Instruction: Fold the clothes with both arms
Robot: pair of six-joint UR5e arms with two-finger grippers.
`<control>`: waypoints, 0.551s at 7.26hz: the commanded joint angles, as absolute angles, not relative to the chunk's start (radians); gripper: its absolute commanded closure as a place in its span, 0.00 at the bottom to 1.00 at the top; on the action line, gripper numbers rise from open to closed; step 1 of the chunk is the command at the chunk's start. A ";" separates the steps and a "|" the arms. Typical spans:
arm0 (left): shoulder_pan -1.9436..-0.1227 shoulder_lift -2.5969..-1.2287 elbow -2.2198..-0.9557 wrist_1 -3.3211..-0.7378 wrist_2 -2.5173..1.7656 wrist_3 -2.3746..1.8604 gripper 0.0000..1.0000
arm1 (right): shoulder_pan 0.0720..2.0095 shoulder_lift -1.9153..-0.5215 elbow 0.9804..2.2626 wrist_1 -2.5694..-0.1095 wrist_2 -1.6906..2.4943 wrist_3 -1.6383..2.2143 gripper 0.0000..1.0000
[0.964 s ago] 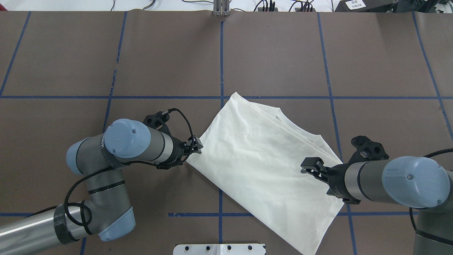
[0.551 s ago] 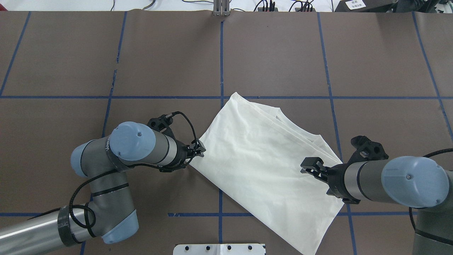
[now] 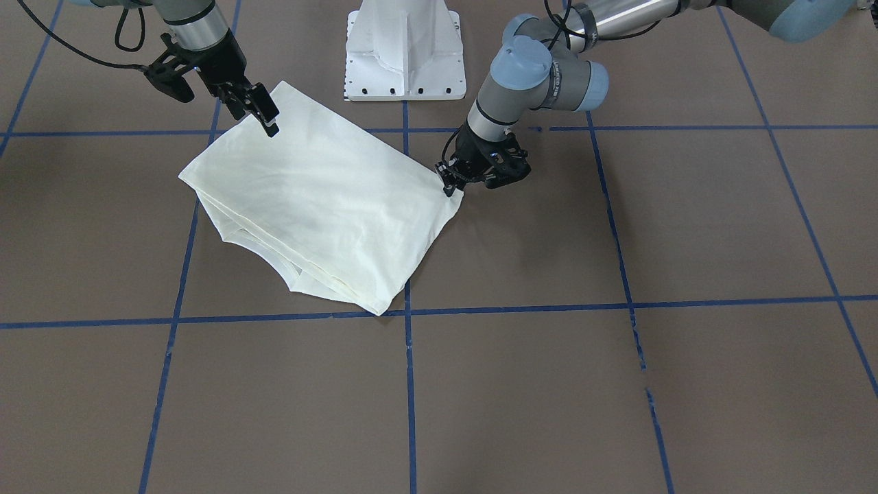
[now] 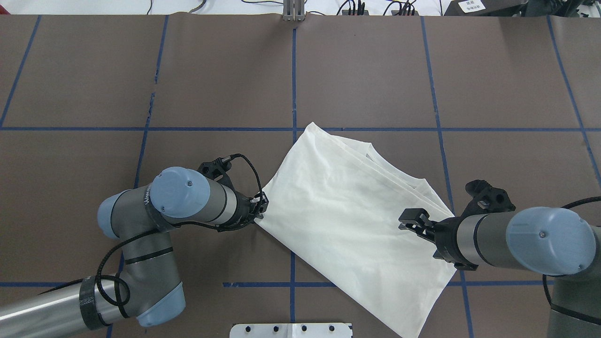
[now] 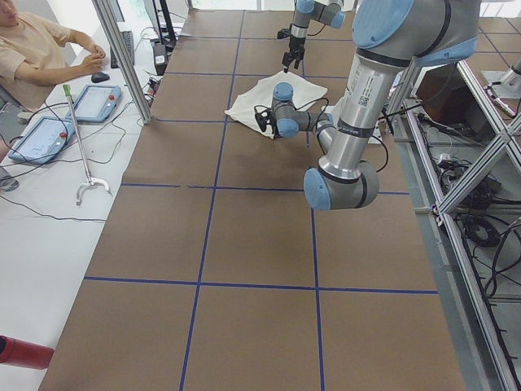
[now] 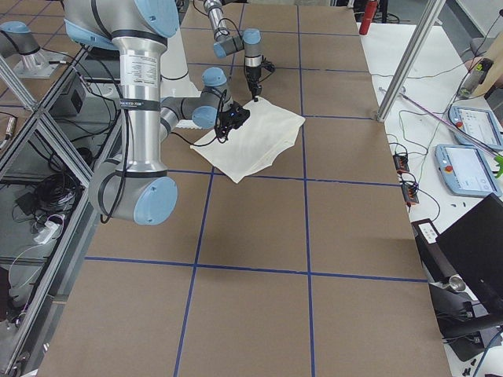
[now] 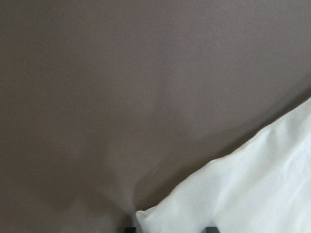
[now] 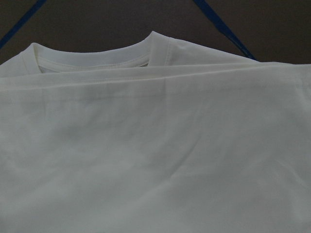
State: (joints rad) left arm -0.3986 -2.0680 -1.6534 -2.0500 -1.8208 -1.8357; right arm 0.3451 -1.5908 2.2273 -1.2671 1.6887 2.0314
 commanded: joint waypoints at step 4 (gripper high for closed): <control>-0.547 -2.040 -1.692 -2.003 -1.825 -1.591 1.00 | 0.350 -1.588 2.229 -1.267 1.689 2.031 0.00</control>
